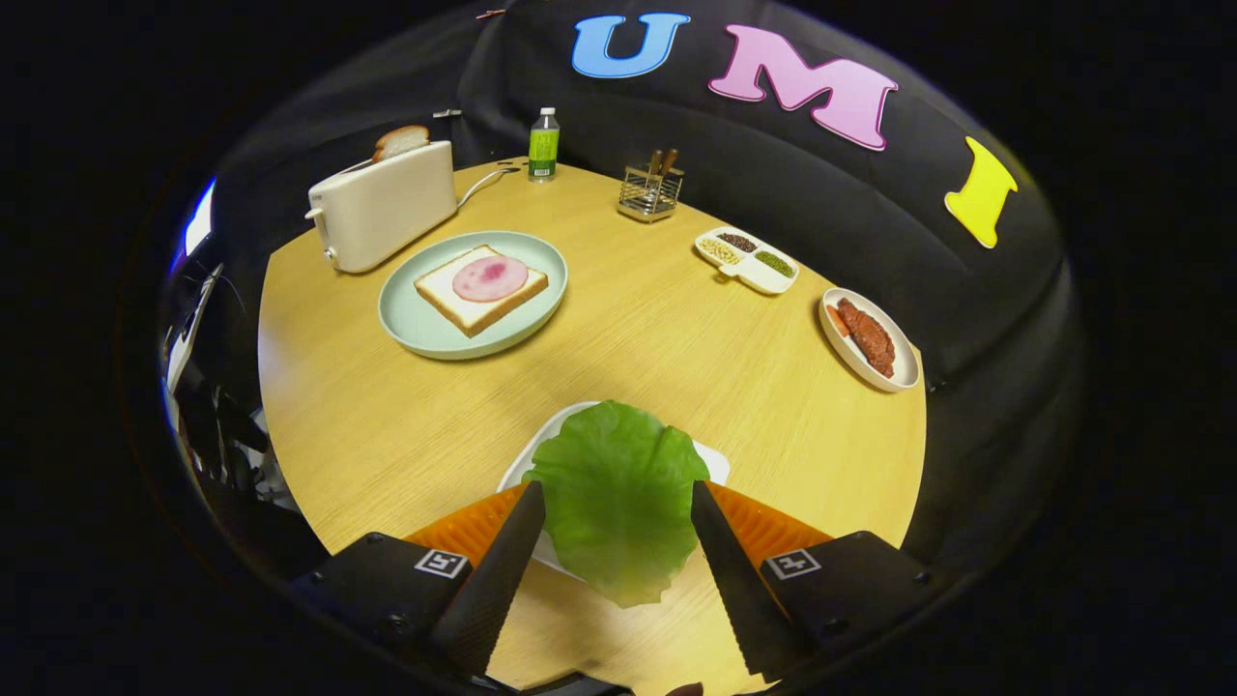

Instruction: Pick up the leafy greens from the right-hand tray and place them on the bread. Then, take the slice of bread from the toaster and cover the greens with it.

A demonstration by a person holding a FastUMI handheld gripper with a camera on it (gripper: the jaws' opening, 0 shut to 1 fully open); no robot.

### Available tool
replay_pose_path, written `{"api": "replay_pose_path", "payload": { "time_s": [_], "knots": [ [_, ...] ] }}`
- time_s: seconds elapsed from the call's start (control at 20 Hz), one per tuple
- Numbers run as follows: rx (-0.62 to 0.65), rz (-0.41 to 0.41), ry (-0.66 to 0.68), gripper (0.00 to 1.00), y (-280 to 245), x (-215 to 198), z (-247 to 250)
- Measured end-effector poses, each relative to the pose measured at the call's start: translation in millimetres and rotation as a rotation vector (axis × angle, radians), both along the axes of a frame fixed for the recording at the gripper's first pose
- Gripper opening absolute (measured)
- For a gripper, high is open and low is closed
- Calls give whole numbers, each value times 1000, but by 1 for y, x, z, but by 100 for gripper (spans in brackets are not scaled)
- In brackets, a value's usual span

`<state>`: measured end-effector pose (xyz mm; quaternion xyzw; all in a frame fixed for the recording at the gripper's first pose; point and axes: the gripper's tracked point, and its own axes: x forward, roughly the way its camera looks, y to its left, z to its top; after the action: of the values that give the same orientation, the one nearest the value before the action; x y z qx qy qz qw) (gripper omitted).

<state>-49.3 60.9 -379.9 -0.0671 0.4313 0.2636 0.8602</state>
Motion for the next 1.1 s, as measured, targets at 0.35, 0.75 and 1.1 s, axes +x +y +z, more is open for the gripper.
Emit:
{"api": "replay_pose_path", "payload": {
  "time_s": [0.35,0.75,1.1],
  "knots": [
    [-20,25,88,90,11,-5,-37],
    [77,-81,215,74,12,-5,-48],
    [71,-110,214,8,9,1,-49]
  ]
}}
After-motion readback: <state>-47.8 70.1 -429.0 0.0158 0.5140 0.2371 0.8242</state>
